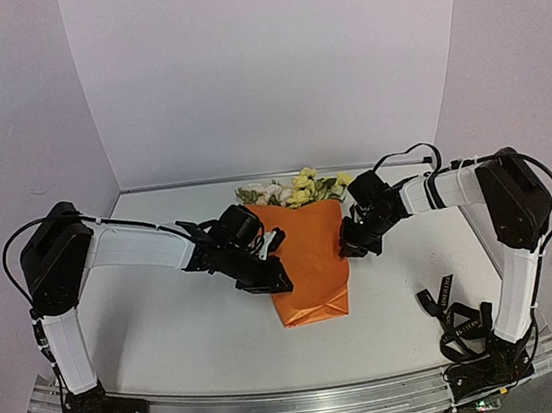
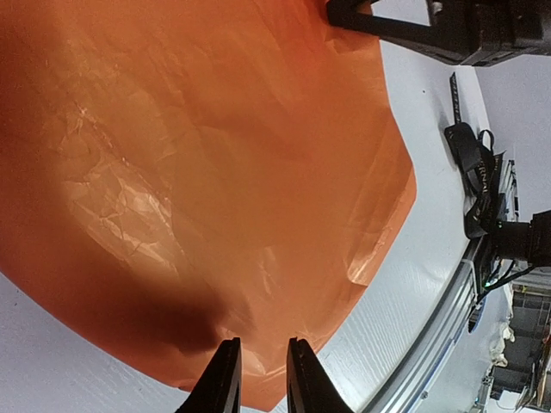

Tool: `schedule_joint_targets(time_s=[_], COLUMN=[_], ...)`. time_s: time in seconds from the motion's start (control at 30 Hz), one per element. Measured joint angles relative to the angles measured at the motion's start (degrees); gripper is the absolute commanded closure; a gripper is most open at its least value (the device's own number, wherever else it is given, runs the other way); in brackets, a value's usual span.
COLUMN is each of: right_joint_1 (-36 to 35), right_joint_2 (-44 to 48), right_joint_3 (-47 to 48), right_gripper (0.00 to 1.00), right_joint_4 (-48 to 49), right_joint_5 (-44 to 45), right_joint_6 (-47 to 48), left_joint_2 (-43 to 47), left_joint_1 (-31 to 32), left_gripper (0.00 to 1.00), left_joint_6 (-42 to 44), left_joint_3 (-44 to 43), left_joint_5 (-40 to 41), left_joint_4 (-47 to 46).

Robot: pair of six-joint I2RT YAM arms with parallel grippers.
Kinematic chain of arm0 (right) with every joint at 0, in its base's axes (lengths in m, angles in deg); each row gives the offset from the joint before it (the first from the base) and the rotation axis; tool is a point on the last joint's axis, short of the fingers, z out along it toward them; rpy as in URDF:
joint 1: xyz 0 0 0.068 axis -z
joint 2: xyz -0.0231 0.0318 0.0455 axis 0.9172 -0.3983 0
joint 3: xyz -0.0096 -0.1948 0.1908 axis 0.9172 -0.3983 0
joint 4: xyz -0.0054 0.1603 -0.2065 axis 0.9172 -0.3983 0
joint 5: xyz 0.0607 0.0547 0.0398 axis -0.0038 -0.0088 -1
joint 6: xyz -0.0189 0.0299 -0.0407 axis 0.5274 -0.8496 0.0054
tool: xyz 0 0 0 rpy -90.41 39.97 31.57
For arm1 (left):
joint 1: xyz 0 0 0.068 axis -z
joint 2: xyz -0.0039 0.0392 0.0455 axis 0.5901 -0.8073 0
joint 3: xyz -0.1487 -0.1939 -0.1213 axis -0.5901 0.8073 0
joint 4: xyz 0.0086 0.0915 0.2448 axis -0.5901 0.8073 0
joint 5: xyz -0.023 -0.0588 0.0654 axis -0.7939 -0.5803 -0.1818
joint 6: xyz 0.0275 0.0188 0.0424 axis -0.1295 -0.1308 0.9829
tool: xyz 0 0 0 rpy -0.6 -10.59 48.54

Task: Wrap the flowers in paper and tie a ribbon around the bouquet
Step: Press the fold line on the folded wrapping paper.

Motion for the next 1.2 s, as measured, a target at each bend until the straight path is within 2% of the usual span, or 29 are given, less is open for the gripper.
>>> schedule_joint_targets(time_s=[0.6,0.7,0.97,1.03,1.2], right_joint_1=[0.00,0.00,-0.03,-0.15,-1.52], right_joint_2=[-1.64,-1.64,-0.04,2.68,11.74], right_joint_3=[3.61,3.64,2.24,0.32,-4.57], right_gripper=[1.00,0.93,0.62,0.54,0.45], right_joint_4=[0.18,-0.30,-2.49,-3.57,-6.37], right_joint_5=[0.75,0.67,0.34,0.31,0.38], right_joint_6=[1.05,1.04,0.83,0.77,1.04], left_joint_2=[-4.09,-5.32,-6.37,-6.43,-6.46], left_joint_1=[-0.24,-0.24,-0.24,-0.24,-0.24], left_gripper=[0.83,0.83,0.83,0.83,0.83], left_joint_6=[-1.40,-1.42,-1.41,-1.38,-1.41], left_joint_3=[1.36,1.37,1.35,1.35,1.33], left_joint_5=[-3.91,-4.66,-5.42,-5.46,-5.51], left_joint_4=[-1.57,-1.60,-1.64,-1.68,-1.71])
